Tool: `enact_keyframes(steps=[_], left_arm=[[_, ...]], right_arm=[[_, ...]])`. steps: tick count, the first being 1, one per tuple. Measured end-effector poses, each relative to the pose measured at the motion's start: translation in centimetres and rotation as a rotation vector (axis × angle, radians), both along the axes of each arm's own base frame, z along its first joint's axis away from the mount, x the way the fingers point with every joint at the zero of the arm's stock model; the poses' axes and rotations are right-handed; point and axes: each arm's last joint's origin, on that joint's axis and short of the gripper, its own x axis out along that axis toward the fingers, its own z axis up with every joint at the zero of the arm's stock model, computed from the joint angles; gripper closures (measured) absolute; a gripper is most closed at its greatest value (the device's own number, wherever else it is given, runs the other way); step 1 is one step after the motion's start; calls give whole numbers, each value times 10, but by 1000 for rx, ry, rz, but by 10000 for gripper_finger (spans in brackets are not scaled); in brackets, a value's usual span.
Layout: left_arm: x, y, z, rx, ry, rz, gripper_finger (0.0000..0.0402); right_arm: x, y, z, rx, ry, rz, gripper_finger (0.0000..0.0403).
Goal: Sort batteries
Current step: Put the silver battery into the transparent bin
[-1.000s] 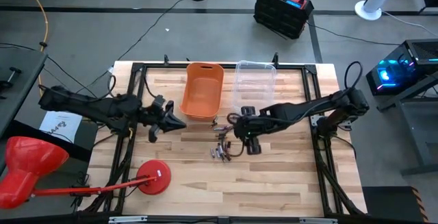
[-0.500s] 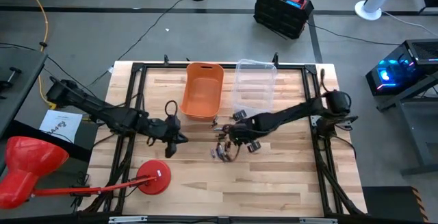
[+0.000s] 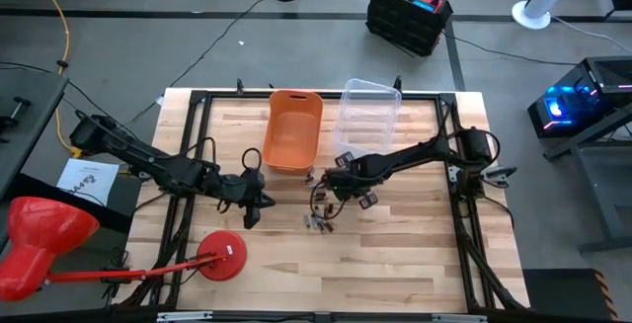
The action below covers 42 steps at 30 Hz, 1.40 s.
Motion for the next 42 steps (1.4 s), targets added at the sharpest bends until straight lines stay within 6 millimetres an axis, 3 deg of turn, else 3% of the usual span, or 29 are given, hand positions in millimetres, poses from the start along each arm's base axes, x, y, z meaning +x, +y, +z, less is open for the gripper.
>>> enact_keyframes(steps=[8, 15, 22, 29, 32, 38, 42], left_arm=[[0, 1, 0, 16, -5, 20, 401], [0, 2, 0, 34, -11, 42, 401], [5, 0, 8, 13, -104, 56, 401], [8, 0, 19, 23, -213, 38, 401], [5, 3, 24, 23, -233, 42, 401], [0, 11, 34, 21, -284, 70, 401], [0, 19, 41, 41, -332, 121, 401]], right_arm=[[0, -5, -10, 14, 53, 4, 287], [0, -4, -13, 39, 66, 5, 385], [16, 9, 5, 21, 33, 30, 395], [44, 12, 71, 44, -177, 40, 399], [45, 9, 113, 48, -275, 32, 399], [19, -10, 202, 90, -498, -127, 401], [-15, -43, 234, 98, -618, -338, 402]])
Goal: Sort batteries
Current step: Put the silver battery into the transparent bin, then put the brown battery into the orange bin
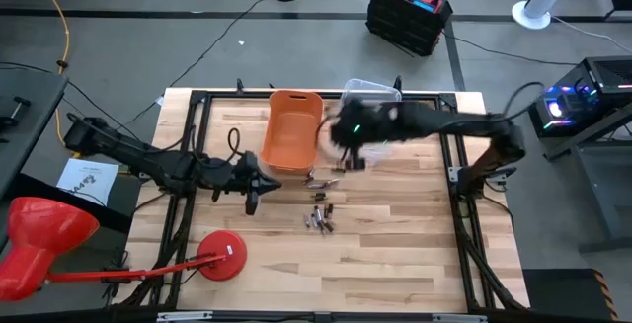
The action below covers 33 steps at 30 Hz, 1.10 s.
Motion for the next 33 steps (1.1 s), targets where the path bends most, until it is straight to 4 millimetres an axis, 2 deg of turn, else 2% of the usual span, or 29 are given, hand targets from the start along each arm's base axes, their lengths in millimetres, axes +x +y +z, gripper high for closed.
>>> enact_keyframes(steps=[3, 6, 11, 17, 21, 28, 33], left_arm=[[5, 6, 11, 14, -119, 3, 401], [10, 10, 26, 84, -249, -40, 401], [15, 23, 47, 168, -232, 6, 401], [22, 34, 62, 234, -123, -21, 400], [34, 36, 63, 278, -39, -87, 385], [63, 40, 62, 361, 122, -182, 304], [86, 38, 59, 389, 236, -301, 237]], right_arm=[[-25, -26, -1, 57, -47, -160, 402], [-46, -47, -10, 96, -121, -283, 402], [-60, -67, -33, 252, -294, -441, 386], [-66, -71, -64, 349, -279, -570, 338], [-66, -71, -69, 372, -284, -598, 299], [-66, -72, -68, 388, -318, -646, 225], [-68, -68, -63, 466, -321, -571, 206]])
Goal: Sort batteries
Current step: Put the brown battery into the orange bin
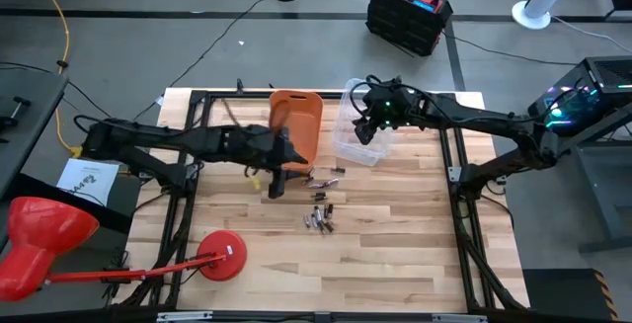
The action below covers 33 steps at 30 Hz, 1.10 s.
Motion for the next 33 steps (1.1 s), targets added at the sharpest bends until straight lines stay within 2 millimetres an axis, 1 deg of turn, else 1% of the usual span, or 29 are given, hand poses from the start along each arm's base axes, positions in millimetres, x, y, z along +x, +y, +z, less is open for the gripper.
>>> enact_keyframes(steps=[4, 7, 10, 11, 14, 15, 17, 19, 22, 25, 27, 30, 33], left_arm=[[15, -8, -21, -54, 138, -114, 204], [24, -26, -41, -56, 214, -254, 197], [31, -48, -65, 56, 290, -406, 199], [34, -55, -74, 112, 309, -430, 200], [47, -66, -102, 266, 355, -379, 206], [52, -67, -111, 302, 369, -338, 209], [59, -67, -126, 310, 384, -253, 216], [66, -63, -137, 262, 385, -162, 229], [74, -56, -149, 173, 380, -48, 256], [77, -46, -154, 129, 389, 58, 286], [77, -39, -155, 110, 393, 123, 302], [78, -30, -155, 84, 389, 170, 318], [79, -23, -156, 67, 398, 170, 324]], right_arm=[[-8, 5, 11, 23, -55, 49, 206], [-18, 9, 23, 0, -99, 55, 206], [-29, 13, 35, -37, -137, 72, 206], [-33, 14, 39, -48, -151, 77, 206], [-44, 19, 50, -70, -191, 83, 206], [-47, 20, 52, -75, -202, 83, 206], [-52, 22, 57, -84, -223, 83, 206], [-56, 23, 60, -90, -237, 83, 206], [-59, 25, 63, -95, -249, 83, 206], [-60, 25, 64, -96, -252, 83, 206], [-60, 25, 63, -95, -250, 83, 206], [-60, 25, 63, -95, -250, 83, 206], [-60, 25, 63, -95, -249, 83, 206]])
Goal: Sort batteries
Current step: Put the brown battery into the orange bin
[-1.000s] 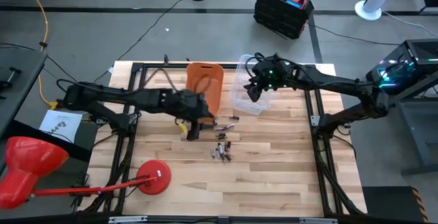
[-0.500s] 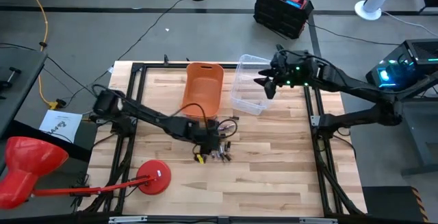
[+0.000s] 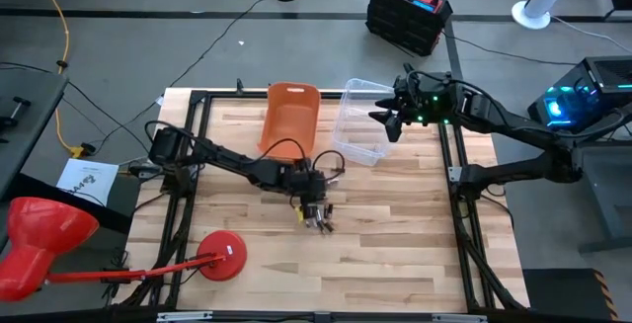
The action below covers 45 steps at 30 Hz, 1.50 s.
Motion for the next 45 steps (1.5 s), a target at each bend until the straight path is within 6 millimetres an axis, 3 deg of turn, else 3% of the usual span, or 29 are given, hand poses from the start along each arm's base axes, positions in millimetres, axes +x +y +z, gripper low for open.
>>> enact_keyframes(steps=[17, 21, 25, 30, 36, 39, 45], left_arm=[[4, 7, -30, -74, 91, -4, 326], [3, 7, -28, -135, 89, 28, 347], [-3, 8, -6, -219, 50, 28, 367], [-12, 16, 64, -204, -192, -9, 367], [-52, 39, 140, 87, -389, 157, 367], [-70, 60, 145, 224, -301, 272, 366], [-86, 96, 117, 161, -57, 341, 345]], right_arm=[[0, 0, 0, -3, 1, -7, 206], [0, 0, 0, 9, -3, -20, 206], [0, 0, 0, 9, -3, -22, 206], [0, -1, 0, -1, -1, -43, 206], [0, -2, 0, -1, -1, -63, 206], [0, -2, 1, 13, -13, -78, 206], [2, -3, 5, 2, -60, -82, 206]])
